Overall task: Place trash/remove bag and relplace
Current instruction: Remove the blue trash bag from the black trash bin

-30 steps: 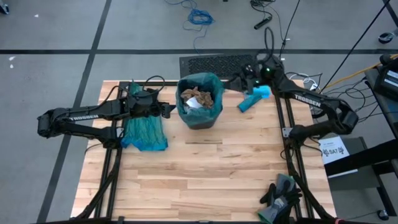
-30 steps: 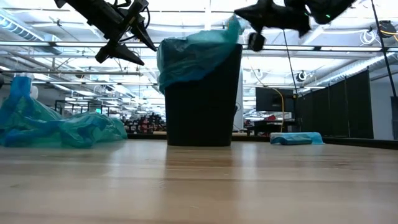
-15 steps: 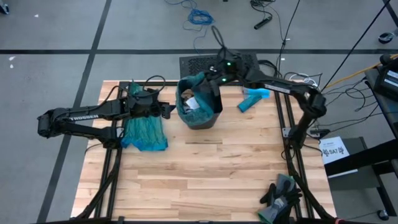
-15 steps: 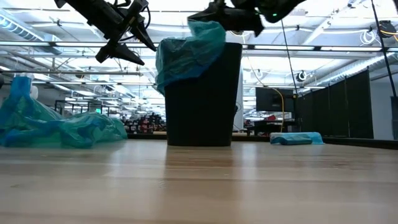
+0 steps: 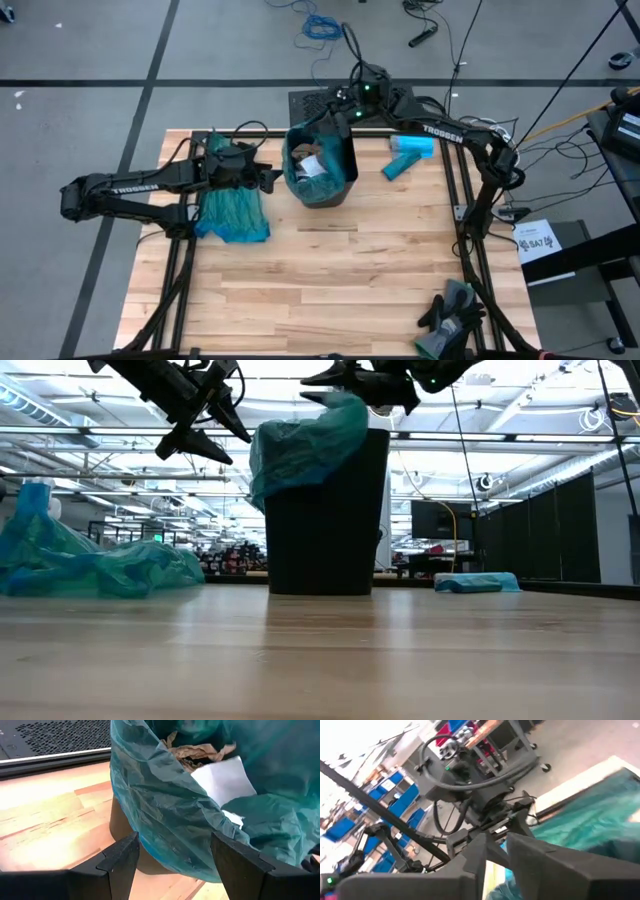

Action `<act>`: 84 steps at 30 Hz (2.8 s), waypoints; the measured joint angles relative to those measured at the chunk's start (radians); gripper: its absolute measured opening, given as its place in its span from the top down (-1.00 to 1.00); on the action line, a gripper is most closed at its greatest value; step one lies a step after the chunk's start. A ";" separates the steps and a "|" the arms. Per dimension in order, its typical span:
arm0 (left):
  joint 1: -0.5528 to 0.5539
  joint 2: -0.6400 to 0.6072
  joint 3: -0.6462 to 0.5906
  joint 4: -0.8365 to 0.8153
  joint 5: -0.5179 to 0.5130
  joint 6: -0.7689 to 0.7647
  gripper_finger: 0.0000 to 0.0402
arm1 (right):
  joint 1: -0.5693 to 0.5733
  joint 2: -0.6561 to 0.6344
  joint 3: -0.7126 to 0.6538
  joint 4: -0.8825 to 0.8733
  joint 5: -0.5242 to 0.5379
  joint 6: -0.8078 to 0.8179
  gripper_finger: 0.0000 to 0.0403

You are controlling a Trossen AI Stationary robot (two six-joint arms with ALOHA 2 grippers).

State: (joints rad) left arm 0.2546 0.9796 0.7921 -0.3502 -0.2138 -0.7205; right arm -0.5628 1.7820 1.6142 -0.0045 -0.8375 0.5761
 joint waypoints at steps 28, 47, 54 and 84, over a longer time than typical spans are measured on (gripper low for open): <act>0.000 0.000 0.000 0.001 -0.019 0.078 -0.22 | -0.271 -0.290 0.000 -1.051 0.323 -0.442 0.34; 0.000 0.000 0.000 0.000 -0.020 0.109 -0.22 | -0.340 -0.363 -0.237 -1.129 0.314 -0.429 -0.24; 0.000 0.000 0.000 -0.005 -0.022 0.108 -0.22 | -0.331 -0.587 -0.654 -0.738 0.314 -0.124 -0.19; 0.000 0.000 0.000 -0.004 -0.027 0.105 -0.22 | 0.003 -0.567 -0.914 0.568 0.371 0.542 -0.18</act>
State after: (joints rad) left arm 0.2547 0.9798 0.7921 -0.3538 -0.2406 -0.6160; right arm -0.5598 1.2151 0.7002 0.5635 -0.4670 1.1186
